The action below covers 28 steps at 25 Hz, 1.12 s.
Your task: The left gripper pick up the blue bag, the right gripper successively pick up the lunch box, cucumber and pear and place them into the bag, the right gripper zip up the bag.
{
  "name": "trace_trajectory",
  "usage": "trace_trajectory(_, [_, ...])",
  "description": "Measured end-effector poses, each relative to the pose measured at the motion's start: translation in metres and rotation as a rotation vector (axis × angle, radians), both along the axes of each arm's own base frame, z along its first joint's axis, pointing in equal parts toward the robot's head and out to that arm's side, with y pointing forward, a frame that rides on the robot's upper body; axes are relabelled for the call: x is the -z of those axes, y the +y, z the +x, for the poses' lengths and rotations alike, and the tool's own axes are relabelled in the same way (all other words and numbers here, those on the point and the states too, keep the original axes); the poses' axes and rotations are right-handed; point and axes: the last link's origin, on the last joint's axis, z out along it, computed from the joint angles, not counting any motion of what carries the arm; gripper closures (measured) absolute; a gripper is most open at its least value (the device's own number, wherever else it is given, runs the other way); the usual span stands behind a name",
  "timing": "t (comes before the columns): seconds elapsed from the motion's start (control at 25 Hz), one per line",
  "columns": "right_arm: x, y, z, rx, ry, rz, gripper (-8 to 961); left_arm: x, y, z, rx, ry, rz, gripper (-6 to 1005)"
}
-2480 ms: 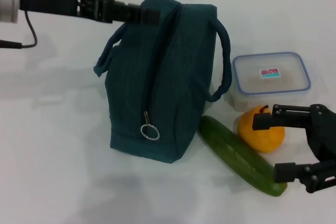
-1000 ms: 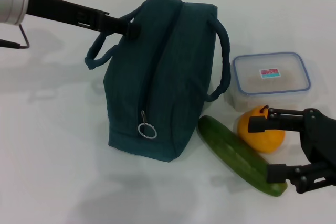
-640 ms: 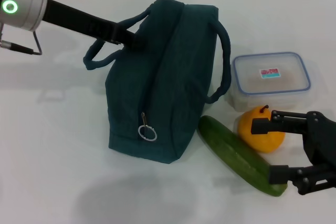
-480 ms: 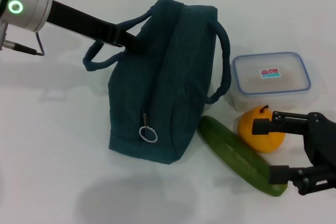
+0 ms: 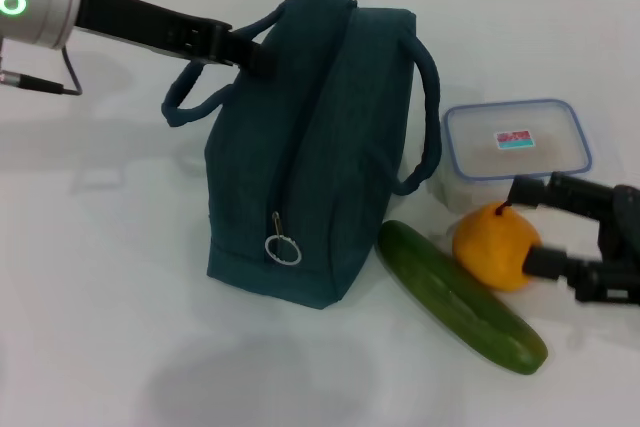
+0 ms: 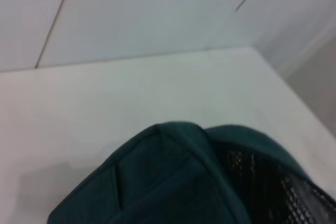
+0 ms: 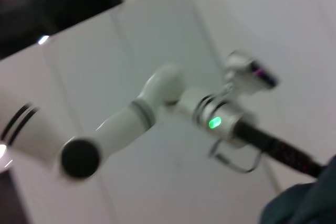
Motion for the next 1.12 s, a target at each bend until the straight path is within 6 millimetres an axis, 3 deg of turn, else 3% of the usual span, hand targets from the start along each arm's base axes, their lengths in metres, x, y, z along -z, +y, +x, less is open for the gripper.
trace_trajectory(0.2, [0.002, 0.005, 0.016, 0.198, 0.096, 0.069, 98, -0.005, -0.003, -0.003, 0.006, -0.055, 0.026, 857])
trace_trajectory(0.52, [0.000, 0.005, 0.060, 0.677, 0.342, 0.244, 99, -0.002, -0.011, -0.010, 0.020, -0.099, 0.033, 858])
trace_trajectory(0.72, [0.007, 0.005, 0.085, 0.935, 0.420, 0.254, 100, 0.001, -0.014, -0.013, 0.031, -0.101, 0.033, 857])
trace_trajectory(1.12, [0.031, 0.012, 0.098, 1.198, 0.506, 0.131, 121, 0.005, -0.016, -0.013, 0.064, -0.101, 0.032, 856])
